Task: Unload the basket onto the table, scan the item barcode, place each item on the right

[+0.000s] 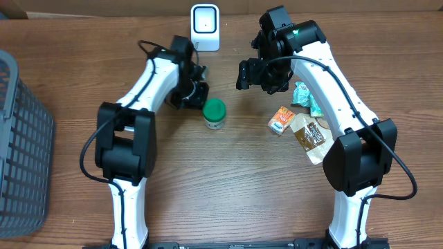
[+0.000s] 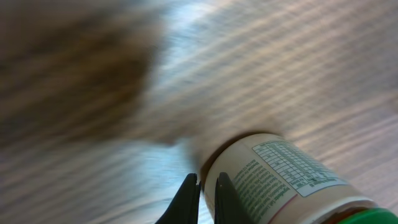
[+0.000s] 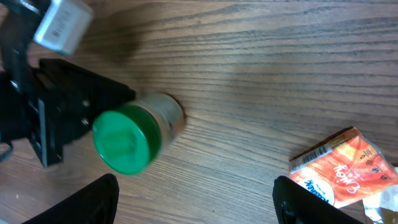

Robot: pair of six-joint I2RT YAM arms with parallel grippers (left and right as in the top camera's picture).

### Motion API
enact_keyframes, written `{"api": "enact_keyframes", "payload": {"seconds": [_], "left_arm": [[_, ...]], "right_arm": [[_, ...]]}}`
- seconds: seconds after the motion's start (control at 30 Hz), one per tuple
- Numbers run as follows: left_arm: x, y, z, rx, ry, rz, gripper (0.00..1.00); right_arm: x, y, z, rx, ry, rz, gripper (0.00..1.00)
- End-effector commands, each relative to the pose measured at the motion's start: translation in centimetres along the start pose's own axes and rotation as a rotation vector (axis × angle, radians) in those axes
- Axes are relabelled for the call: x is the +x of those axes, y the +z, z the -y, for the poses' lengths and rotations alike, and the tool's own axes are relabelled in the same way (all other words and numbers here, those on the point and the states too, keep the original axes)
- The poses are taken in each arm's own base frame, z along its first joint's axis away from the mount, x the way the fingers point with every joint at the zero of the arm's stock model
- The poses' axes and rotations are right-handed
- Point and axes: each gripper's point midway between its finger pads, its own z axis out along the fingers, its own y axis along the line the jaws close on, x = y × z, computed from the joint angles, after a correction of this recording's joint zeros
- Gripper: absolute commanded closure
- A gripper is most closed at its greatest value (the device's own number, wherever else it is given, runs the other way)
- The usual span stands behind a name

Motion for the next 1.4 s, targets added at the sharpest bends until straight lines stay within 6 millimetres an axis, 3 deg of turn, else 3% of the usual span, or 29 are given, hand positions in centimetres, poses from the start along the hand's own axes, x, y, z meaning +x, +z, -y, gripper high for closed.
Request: {"api": "enact_keyframes", "payload": {"seconds": [0.0,0.13,0.23,0.3,0.37,0.5,0.6,0.7,0.73,0.77,1.13,1.37], "left_arm": [[-0.4,0.1,1.6,0.026,0.04,0.003,0.96],[-1.1,-1.9,0.1,0.001,-0.052,0.024,0.96],[-1.9,-5.7,-2.1,-0.002,-0.15,0.047,0.96],[-2.3,-8.7,-3.8,-0.001,-0.219,0.069,0.96],[-2.4,-11.6,-5.5,-0.003,-0.275,0.095,0.9],[-2.3,-15.5,-8.1,-0.009,-0.347,0.142,0.67],[-2.0,-16.3,-9.6,-0.011,-0.382,0.154,0.49],[-1.7,-16.6,-11.0,-0.014,-0.415,0.16,0.4],[-1.6,-16.8,-11.6,-0.015,-0.424,0.166,0.28],[-1.6,-16.9,-12.1,-0.019,-0.433,0.172,0.0],[-1.0,-18.1,-16.2,-0.093,-0.496,0.209,0.0],[-0.3,-18.5,-18.0,-0.16,-0.521,0.207,0.01]], "right_arm": [[0.0,-0.3,0.2,0.004,-0.046,0.007,0.2],[0.3,-0.2,0.1,0.0,-0.124,-0.006,0.23],[0.9,0.0,-0.4,0.005,-0.217,-0.025,0.33],[1.3,0.2,-0.7,0.036,-0.272,-0.032,0.33],[1.5,0.6,-1.0,0.099,-0.314,-0.025,0.26],[1.2,1.4,-3.0,0.2,-0.414,0.027,0.15],[1.7,2.2,-4.9,0.223,-0.514,0.038,0.08],[2.5,3.4,-6.0,0.258,-0.567,0.022,0.02],[2.7,3.8,-6.1,0.267,-0.579,0.015,0.0],[3.0,4.2,-6.3,0.268,-0.59,0.005,0.0],[4.4,9.2,-5.1,0.296,-0.625,-0.124,0.0],[4.7,10.3,-4.6,0.301,-0.62,-0.156,0.01]]}}
